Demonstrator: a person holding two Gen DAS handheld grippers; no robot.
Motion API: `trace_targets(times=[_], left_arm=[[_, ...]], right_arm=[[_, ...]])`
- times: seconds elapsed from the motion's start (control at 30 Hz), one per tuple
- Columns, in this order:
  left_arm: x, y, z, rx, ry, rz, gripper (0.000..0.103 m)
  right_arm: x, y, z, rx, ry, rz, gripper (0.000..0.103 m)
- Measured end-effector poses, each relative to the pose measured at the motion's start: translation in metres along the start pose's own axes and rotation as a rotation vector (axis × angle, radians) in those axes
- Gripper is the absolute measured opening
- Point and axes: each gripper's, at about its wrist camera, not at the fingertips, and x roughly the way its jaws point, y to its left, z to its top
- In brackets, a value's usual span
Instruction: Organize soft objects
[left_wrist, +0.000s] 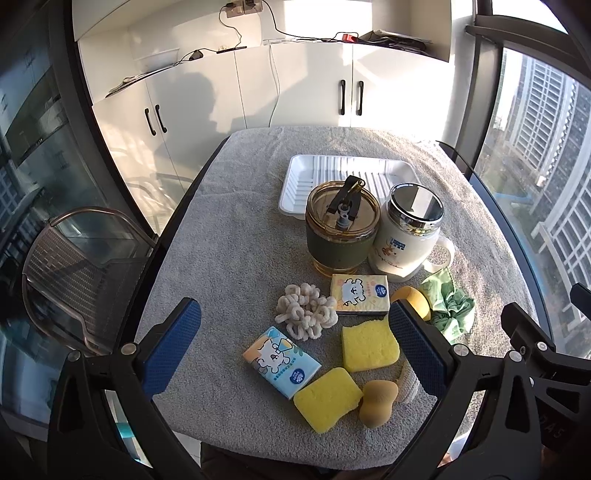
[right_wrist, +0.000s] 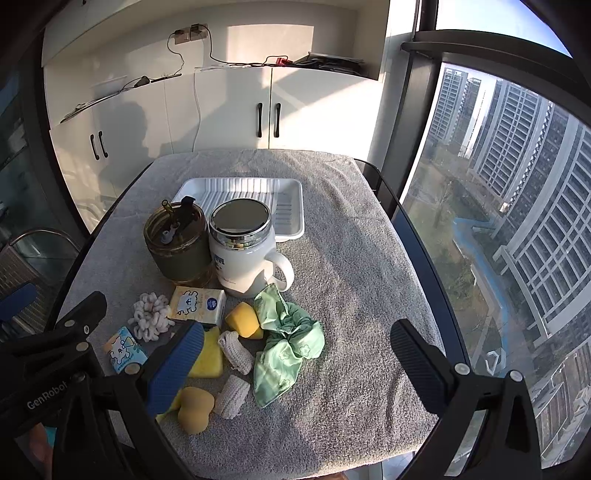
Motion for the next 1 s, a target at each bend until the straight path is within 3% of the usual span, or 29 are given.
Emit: trace_targets(times=[1.0], left_arm=[[-0.0006, 0.0022, 0.0008, 0.003, -0.009, 0.006, 0.103]], right_arm=[[0.0005, -0.0004, -0.0003, 0.002, 0.005, 0.007, 0.103]])
